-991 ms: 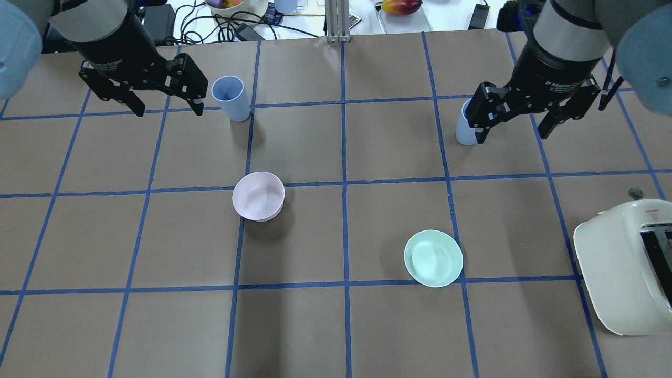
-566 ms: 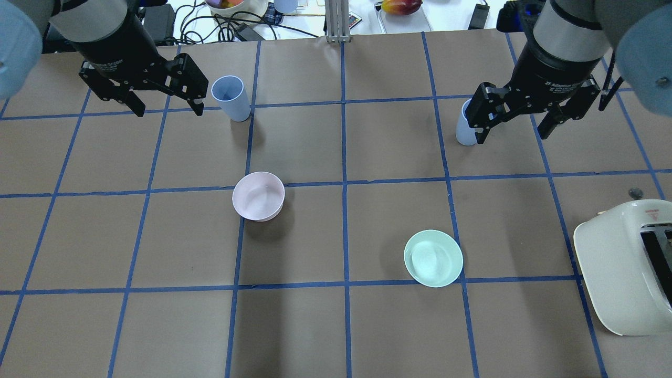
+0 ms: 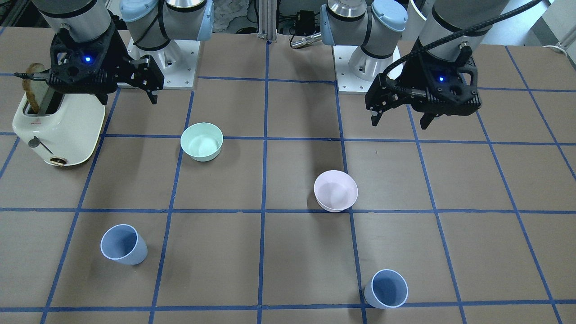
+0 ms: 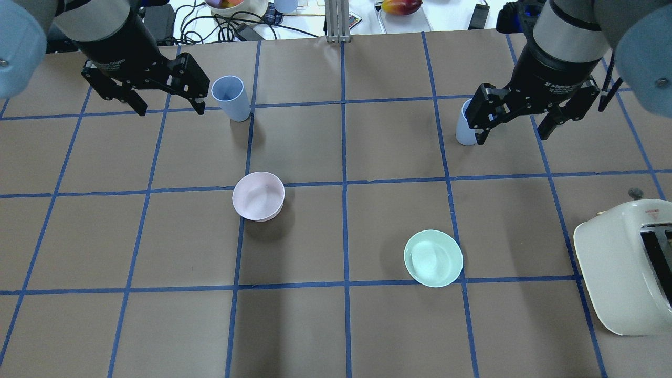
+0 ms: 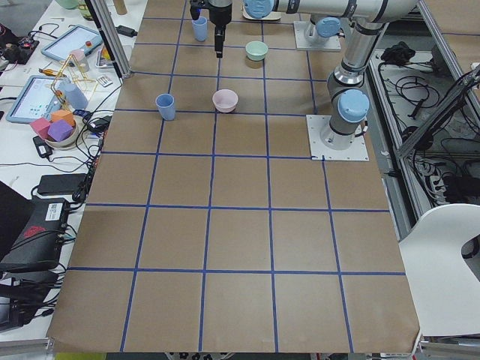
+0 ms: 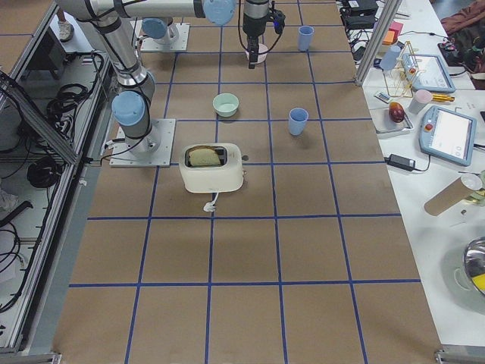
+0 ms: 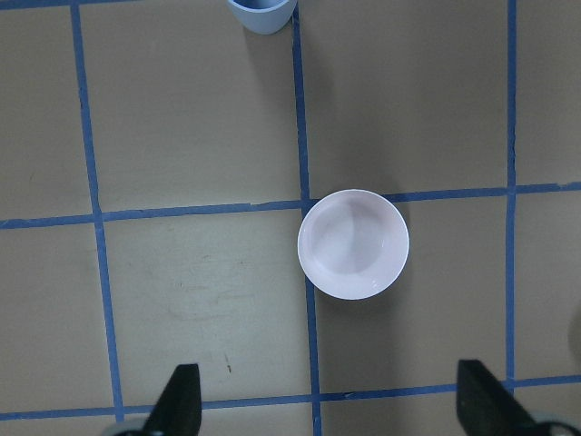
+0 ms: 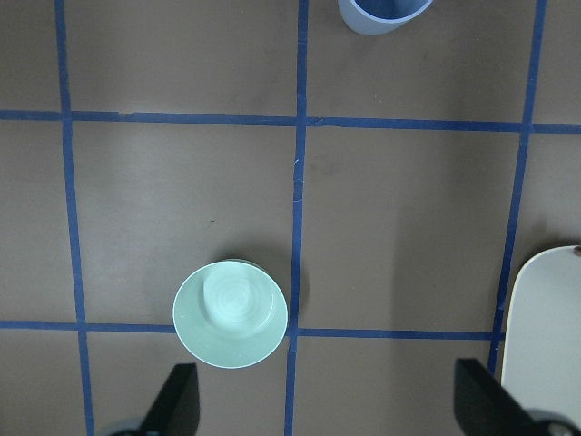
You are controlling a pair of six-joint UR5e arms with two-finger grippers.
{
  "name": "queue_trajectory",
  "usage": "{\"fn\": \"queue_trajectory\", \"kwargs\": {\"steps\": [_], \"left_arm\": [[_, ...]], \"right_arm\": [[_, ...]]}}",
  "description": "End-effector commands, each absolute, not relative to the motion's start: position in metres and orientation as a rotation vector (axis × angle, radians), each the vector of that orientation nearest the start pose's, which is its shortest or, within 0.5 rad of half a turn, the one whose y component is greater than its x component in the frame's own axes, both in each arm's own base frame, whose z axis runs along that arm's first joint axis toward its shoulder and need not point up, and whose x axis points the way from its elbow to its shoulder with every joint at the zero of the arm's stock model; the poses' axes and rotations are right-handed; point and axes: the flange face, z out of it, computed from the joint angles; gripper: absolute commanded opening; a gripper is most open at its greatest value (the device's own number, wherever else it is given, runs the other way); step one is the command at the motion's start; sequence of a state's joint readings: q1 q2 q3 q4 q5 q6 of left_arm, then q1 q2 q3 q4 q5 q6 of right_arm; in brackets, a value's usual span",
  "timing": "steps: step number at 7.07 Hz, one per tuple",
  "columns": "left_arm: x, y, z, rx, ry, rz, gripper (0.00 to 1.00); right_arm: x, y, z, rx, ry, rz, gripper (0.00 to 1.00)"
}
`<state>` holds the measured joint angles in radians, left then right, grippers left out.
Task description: Stack blue cups with both arms
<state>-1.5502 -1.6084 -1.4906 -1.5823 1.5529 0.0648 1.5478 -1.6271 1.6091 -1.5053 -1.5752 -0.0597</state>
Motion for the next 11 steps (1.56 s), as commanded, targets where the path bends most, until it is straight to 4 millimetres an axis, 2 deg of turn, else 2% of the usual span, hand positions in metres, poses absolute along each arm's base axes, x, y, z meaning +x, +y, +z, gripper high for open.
{"fn": "queue_trajectory", "kwargs": {"steps": [1,3,4,5,6,7,8,9,10,11], "left_arm": [[-0.124,-0.516,0.505,0.068,3.156,-0.045,1.00],[-0.123,-0.528,0.504,0.066,3.153,-0.042,1.00],[-0.125,-0.548,0.495,0.066,3.164,-0.033,1.00],[-0.125,-0.579,0.473,0.075,3.166,-0.024,1.00],[-0.125,-0.623,0.436,0.078,3.166,-0.057,1.00],[-0.124,-0.661,0.417,0.090,3.166,-0.051,1.00],[-0.123,-0.703,0.406,0.088,3.165,-0.072,1.00],[-0.125,-0.739,0.375,0.098,3.164,-0.051,1.00],[-0.134,-0.760,0.353,0.119,3.157,-0.040,1.00],[-0.138,-0.769,0.328,0.128,3.151,0.004,1.00]], "right_arm": [[0.122,-0.466,0.490,-0.058,3.143,0.075,1.00],[0.122,-0.466,0.489,-0.058,3.143,0.077,1.00],[0.122,-0.467,0.490,-0.058,3.141,0.077,1.00],[0.122,-0.470,0.487,-0.058,3.144,0.078,1.00],[0.115,-0.483,0.471,-0.037,3.142,0.116,1.00],[0.106,-0.498,0.457,-0.036,3.133,0.151,1.00],[0.084,-0.517,0.448,-0.016,3.123,0.094,1.00],[0.062,-0.552,0.426,-0.131,3.127,0.012,1.00],[0.042,-0.582,0.406,-0.309,3.128,-0.070,1.00],[0.022,-0.607,0.378,-0.302,3.133,-0.102,1.00]]}}
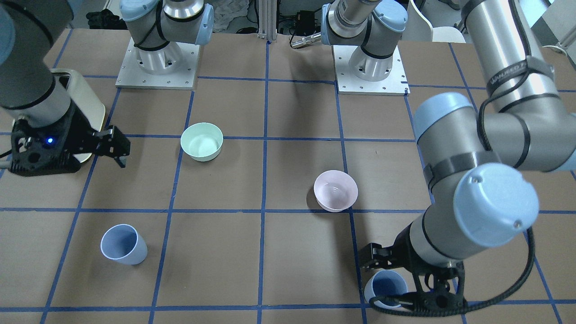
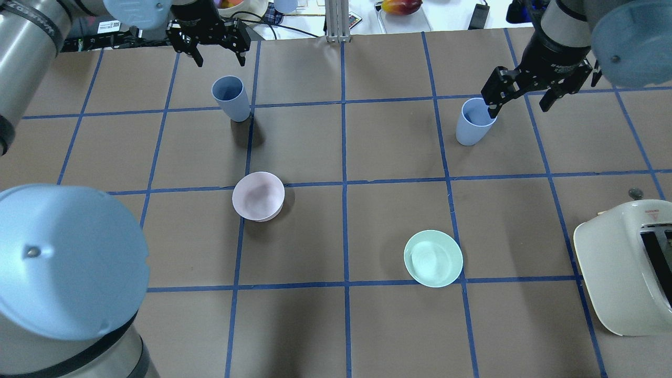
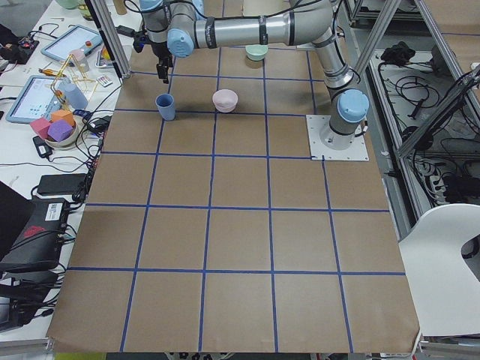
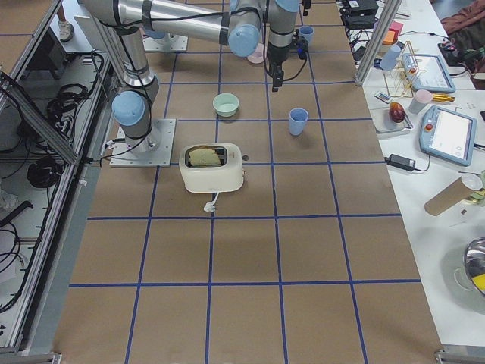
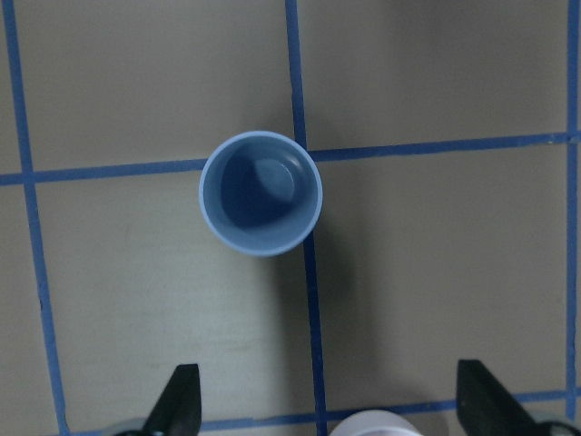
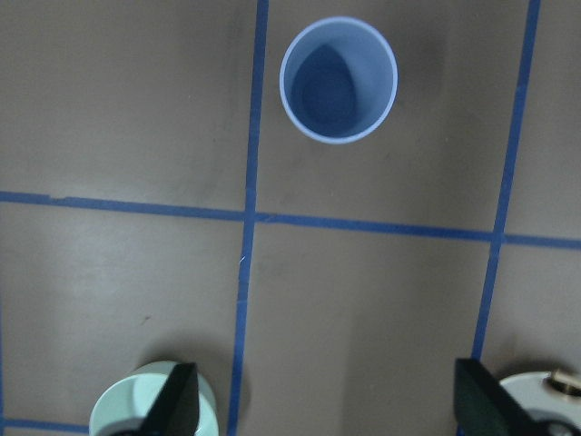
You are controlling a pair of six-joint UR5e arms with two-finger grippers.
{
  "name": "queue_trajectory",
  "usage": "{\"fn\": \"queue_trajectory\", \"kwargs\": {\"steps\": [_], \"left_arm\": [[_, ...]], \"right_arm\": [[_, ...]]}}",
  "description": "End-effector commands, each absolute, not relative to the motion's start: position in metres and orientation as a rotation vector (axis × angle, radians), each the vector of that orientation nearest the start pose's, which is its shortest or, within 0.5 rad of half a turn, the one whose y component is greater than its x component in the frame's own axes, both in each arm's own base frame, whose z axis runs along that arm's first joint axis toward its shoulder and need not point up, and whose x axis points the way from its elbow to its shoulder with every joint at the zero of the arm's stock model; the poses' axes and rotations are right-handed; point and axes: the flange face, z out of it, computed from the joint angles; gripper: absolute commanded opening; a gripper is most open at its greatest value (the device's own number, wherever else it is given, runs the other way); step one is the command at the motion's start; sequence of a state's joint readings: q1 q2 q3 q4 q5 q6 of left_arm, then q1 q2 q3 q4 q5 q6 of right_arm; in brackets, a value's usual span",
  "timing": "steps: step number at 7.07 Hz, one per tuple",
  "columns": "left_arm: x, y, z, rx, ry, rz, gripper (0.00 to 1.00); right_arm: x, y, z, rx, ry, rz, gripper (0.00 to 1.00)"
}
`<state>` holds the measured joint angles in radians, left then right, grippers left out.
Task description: Stack blue cups with both arms
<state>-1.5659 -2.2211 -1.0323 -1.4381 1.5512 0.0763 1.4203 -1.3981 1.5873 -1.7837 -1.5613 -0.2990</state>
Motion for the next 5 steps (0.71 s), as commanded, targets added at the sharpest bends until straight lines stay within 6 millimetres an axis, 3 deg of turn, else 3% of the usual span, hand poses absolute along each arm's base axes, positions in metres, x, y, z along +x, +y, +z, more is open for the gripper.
{"fn": "queue_trajectory", "kwargs": {"steps": [1,2,3,4,5], "left_arm": [[-0.141,-0.772,0.312,0.135,3.150,0.031,1.00],[-0.151,-0.770,0.304,0.154,3.148,0.067,1.00],[-0.149,-0.769,0.287,0.154,3.129,0.146,0.99],[-0.150,-0.770,0.282,0.159,3.118,0.156,0.87],[-0.150,-0.770,0.276,0.165,3.105,0.168,0.76]], "right_arm": [[0.010,-0.624,0.358,-0.284,3.140,-0.142,1.00],[0.008,-0.636,0.338,-0.271,3.138,-0.146,1.00],[0.005,-0.652,0.331,-0.260,3.140,-0.155,1.00],[0.000,-0.671,0.325,-0.226,3.146,-0.156,1.00],[0.000,-0.677,0.316,-0.228,3.140,-0.144,1.00]]}}
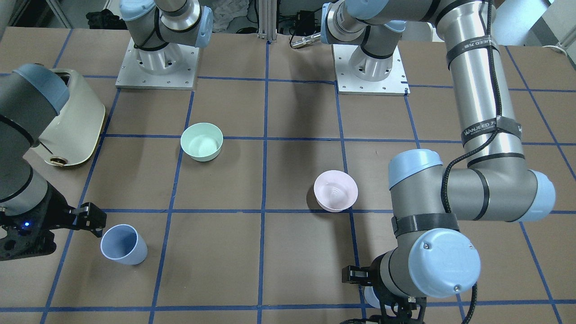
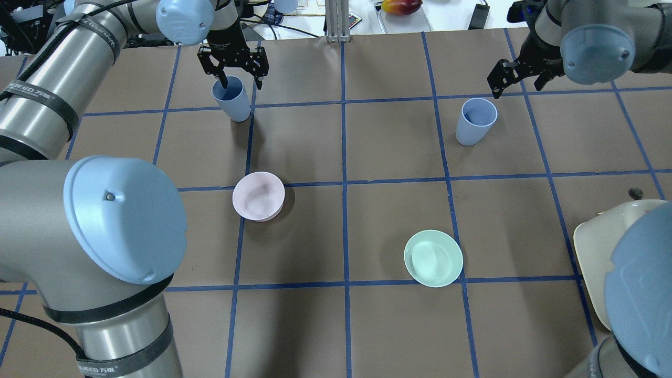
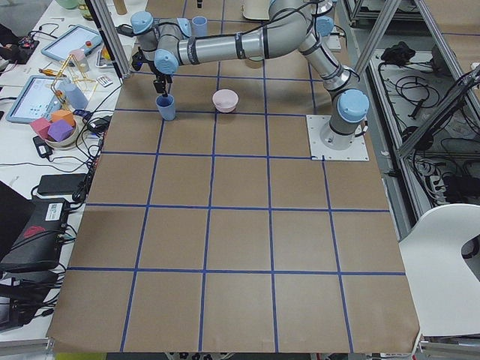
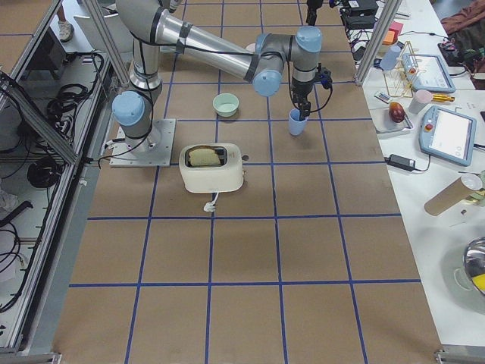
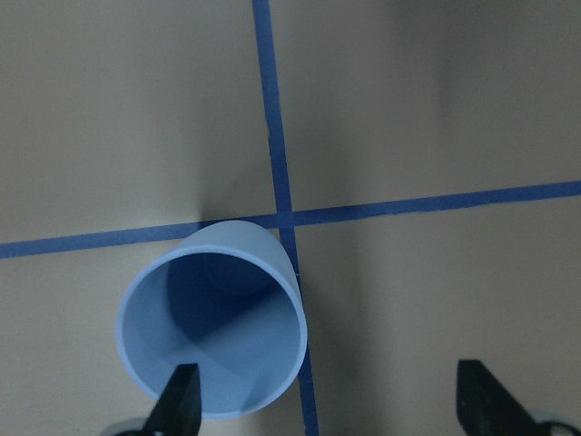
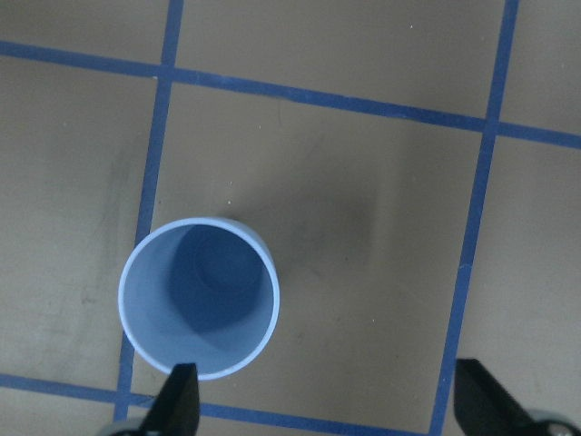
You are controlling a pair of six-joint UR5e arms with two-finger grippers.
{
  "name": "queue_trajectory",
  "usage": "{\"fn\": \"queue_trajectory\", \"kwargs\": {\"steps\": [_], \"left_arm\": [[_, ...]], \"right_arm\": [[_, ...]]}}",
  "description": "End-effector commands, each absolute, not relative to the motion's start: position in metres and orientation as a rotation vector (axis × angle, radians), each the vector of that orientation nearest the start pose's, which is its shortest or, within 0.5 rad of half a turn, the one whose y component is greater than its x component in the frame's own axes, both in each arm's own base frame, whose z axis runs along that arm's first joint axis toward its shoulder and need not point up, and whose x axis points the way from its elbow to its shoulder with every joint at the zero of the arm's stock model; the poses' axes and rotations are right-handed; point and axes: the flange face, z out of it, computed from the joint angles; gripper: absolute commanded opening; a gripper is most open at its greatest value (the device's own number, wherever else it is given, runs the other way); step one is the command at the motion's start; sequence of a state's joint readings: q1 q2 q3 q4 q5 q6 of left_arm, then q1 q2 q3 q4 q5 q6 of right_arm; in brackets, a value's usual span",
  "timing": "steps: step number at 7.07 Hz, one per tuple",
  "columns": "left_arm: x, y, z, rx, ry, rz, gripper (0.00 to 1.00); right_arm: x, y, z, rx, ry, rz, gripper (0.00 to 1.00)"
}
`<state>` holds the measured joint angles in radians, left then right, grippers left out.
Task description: Stack blue cups with both arms
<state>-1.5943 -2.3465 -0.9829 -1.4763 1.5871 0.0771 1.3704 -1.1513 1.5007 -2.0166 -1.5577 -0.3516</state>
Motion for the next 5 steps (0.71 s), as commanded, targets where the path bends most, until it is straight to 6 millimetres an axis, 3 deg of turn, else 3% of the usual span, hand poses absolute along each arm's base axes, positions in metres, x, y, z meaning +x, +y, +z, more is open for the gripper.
{"fn": "queue_trajectory", "kwargs": {"steps": [1,3,4,5], "left_arm": [[-0.151,-0.771,0.270,0.172,3.087,0.173,0.63],[-0.157,-0.772,0.260,0.187,3.084,0.179,0.46],[-0.158,-0.772,0.259,0.197,3.062,0.179,0.18],[-0.158,-0.771,0.259,0.205,3.023,0.180,0.00]], "right_arm": [[0.001,-0.677,0.312,-0.225,3.138,-0.135,1.00],[0.001,-0.679,0.288,-0.207,3.129,-0.040,1.00],[0.001,-0.681,0.282,-0.204,3.125,-0.027,1.00],[0.002,-0.682,0.280,-0.149,3.126,-0.024,1.00]]}}
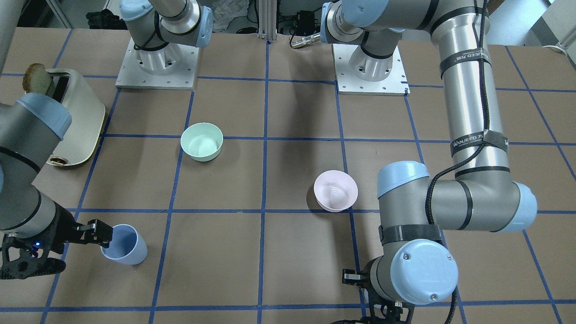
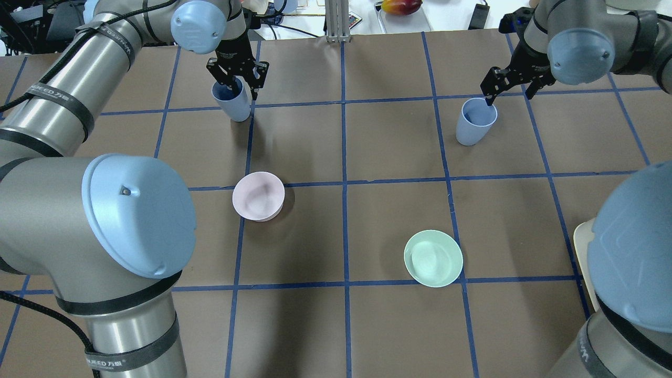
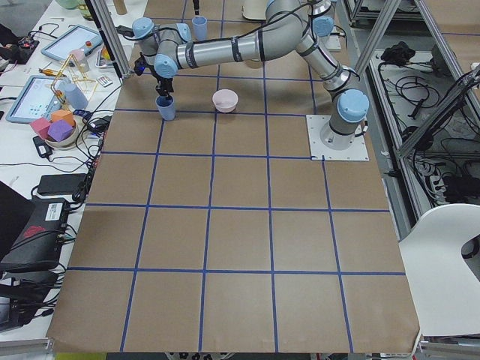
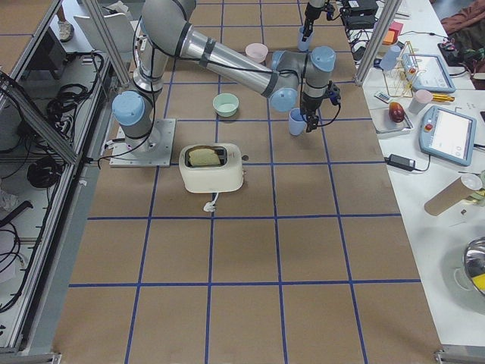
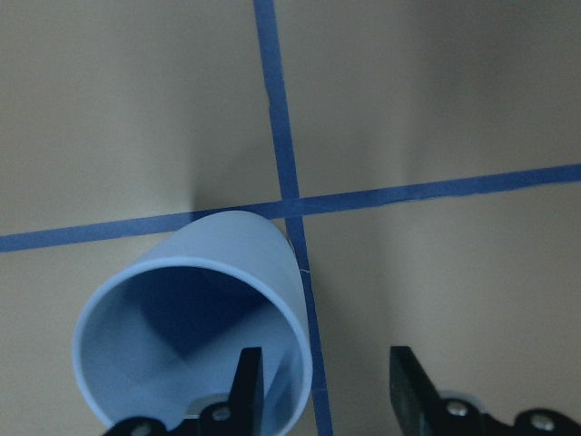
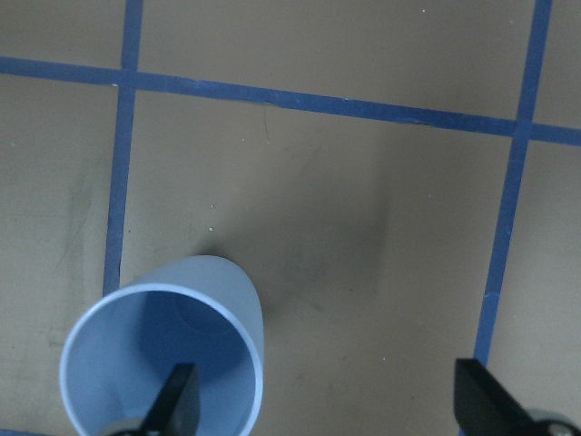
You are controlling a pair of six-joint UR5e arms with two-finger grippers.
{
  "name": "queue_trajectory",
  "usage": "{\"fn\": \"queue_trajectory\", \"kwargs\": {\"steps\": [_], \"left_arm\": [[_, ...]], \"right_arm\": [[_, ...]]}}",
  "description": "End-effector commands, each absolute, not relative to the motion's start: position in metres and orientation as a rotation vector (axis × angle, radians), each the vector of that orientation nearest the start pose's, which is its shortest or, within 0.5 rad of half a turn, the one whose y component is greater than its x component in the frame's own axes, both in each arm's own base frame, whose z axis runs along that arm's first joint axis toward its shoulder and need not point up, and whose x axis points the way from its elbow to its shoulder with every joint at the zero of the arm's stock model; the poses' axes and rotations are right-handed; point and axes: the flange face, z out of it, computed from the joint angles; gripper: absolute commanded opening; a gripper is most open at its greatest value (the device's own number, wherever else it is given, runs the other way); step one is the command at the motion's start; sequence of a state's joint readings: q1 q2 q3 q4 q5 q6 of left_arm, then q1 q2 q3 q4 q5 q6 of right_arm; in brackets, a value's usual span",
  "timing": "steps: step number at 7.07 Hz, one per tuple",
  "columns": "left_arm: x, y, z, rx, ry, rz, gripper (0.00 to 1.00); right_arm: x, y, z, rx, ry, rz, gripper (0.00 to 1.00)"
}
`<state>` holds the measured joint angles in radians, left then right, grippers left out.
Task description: Stack blue cups with both arms
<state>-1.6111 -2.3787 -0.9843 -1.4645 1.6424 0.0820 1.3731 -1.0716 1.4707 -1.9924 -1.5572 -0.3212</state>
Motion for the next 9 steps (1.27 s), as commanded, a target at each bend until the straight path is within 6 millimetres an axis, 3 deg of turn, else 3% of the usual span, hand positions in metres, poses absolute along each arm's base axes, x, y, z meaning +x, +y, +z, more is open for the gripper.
{"fn": "queue_trajectory", "kwargs": {"steps": [1,3,5,6,7,8,9], "left_arm": [[-0.158,-0.770,0.264,0.223,3.023,0.172,0.00],[-0.168,-0.764,0.285,0.252,3.027,0.150,0.00],[-0.238,-0.727,0.327,0.307,3.028,0.147,0.00],[-0.271,-0.705,0.341,0.236,3.033,0.160,0.00],[-0.311,-0.679,0.347,0.069,3.091,0.216,0.00],[-0.348,-0.653,0.345,-0.084,3.113,0.254,0.00],[-0.361,-0.637,0.350,-0.112,3.112,0.253,0.00]], "right_arm": [[0.003,-0.682,0.278,-0.130,3.126,-0.022,1.00],[0.010,-0.685,0.271,-0.092,3.054,-0.030,1.00],[0.010,-0.685,0.263,-0.083,3.046,-0.013,1.00],[0.009,-0.687,0.256,-0.092,3.046,0.000,0.99],[0.009,-0.687,0.254,-0.085,3.044,0.005,0.87],[0.008,-0.687,0.252,-0.087,3.049,0.011,0.59],[0.007,-0.686,0.250,-0.092,3.057,0.026,0.37]]}}
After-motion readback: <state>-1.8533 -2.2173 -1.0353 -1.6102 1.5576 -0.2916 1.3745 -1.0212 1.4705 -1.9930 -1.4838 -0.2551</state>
